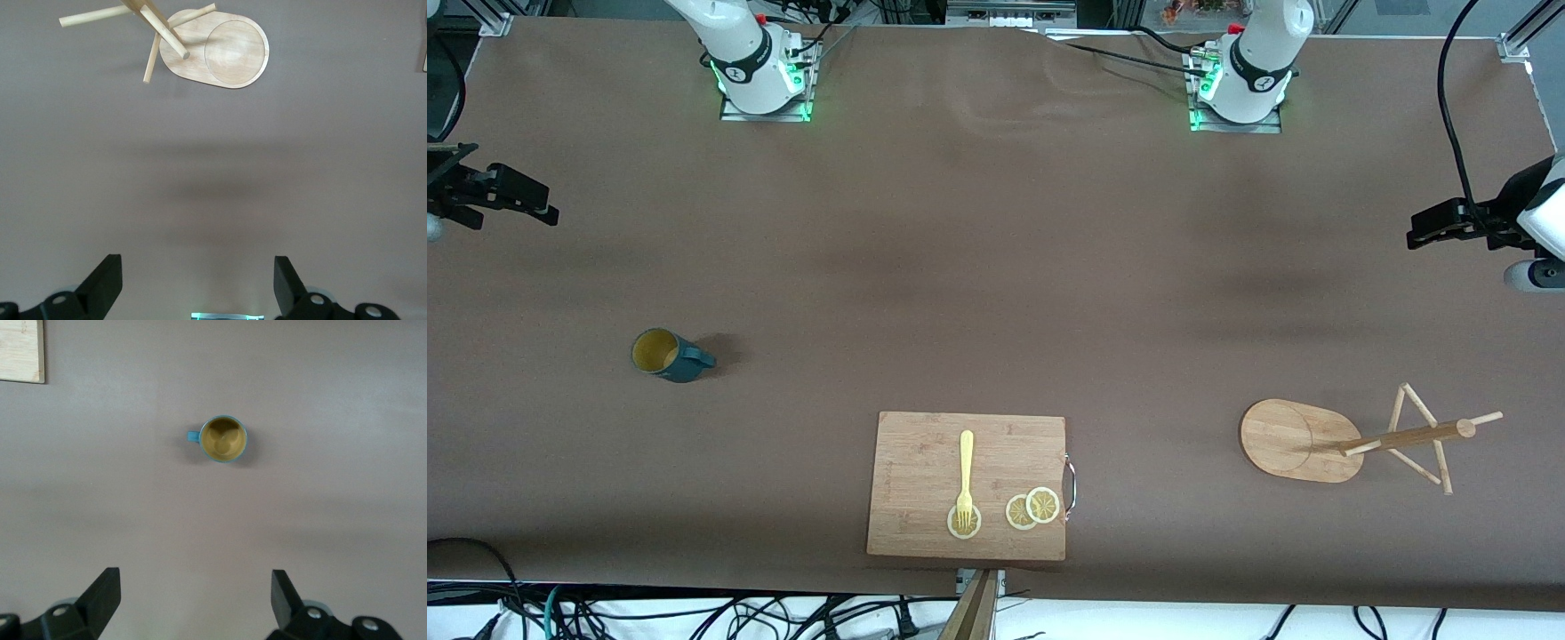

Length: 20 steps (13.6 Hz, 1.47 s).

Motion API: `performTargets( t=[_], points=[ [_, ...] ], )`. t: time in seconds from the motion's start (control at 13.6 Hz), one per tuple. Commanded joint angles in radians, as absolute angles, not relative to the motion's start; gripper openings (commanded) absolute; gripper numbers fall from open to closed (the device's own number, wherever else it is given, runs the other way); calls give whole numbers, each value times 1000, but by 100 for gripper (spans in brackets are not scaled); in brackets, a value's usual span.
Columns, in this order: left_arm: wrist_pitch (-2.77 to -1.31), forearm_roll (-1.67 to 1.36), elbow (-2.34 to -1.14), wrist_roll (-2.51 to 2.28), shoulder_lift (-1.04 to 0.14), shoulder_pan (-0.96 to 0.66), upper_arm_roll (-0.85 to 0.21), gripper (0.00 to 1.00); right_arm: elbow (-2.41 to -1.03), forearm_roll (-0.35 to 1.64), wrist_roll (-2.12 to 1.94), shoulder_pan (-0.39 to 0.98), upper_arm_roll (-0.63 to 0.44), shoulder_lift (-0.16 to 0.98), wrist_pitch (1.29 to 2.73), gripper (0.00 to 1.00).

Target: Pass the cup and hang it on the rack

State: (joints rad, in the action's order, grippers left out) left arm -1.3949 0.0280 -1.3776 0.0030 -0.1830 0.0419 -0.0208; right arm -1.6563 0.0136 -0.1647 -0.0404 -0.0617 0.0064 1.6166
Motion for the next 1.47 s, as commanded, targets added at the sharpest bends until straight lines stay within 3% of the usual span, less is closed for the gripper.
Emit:
performTargets(
  t=[0.0,1.4],
  points=[
    [-1390,51,-1344,-6,-201,37,-20,100,-1640,15,-155,-44,-55,14,1611,100],
    [-1390,51,-1344,-5,-201,38,-21,100,-1635,-3,-164,-43,-54,21,1600,100]
  ],
)
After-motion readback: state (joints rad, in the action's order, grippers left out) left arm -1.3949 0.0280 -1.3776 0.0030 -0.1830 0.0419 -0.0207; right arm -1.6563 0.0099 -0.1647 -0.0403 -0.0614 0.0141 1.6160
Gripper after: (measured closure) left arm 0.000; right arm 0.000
